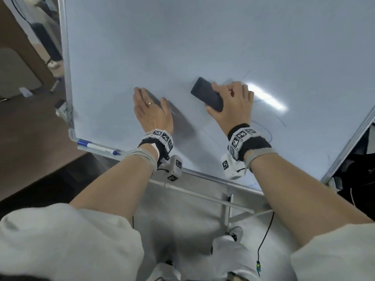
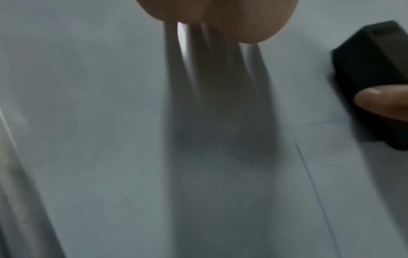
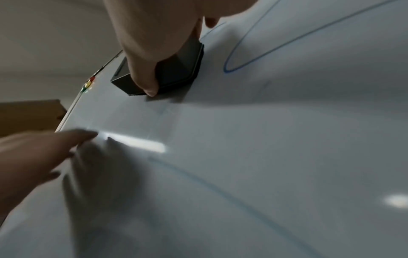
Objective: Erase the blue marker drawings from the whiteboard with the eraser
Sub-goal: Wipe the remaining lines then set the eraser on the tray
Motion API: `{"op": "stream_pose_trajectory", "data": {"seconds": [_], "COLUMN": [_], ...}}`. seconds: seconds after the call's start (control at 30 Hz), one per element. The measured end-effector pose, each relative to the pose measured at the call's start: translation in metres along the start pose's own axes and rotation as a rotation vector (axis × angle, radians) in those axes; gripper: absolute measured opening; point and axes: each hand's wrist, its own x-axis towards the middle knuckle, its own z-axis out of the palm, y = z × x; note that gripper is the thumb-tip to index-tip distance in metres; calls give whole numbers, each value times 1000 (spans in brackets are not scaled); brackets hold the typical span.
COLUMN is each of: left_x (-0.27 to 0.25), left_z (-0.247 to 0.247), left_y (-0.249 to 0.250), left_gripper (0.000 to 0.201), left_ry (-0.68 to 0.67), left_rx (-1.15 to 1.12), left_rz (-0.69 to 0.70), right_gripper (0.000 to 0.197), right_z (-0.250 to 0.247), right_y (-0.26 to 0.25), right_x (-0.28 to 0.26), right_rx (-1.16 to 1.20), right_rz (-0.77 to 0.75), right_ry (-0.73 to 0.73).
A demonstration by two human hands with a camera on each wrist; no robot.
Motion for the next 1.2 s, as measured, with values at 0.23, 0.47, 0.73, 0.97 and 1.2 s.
{"op": "stream_pose_trajectory", "data": {"seconds": [0.23,0.47,0.73,0.97,1.2], "left_x": [11,13,15,3,-7], "left_z": [-1,3,10,19,25], "left_y": [35,51,50,81,57], "left_gripper": [72,79,82,87,77], "left_ry": [-41,-126,-94,-45,42], "left_rx": [36,15,40,5,16], "left_rz": [74,8,15,85,171], "right_gripper": [56,50,55,51,57], "right_z": [12,-25,-5,-32,-17], "right_y": [12,37,31,48,51], "right_x": [-48,25,-8,20,-28], "right_rx": [-49,-34,-44,13,-41], "right_rz": [-325,262,-23,285,-196], "right_ry": [-227,178,-30,146,-220]}}
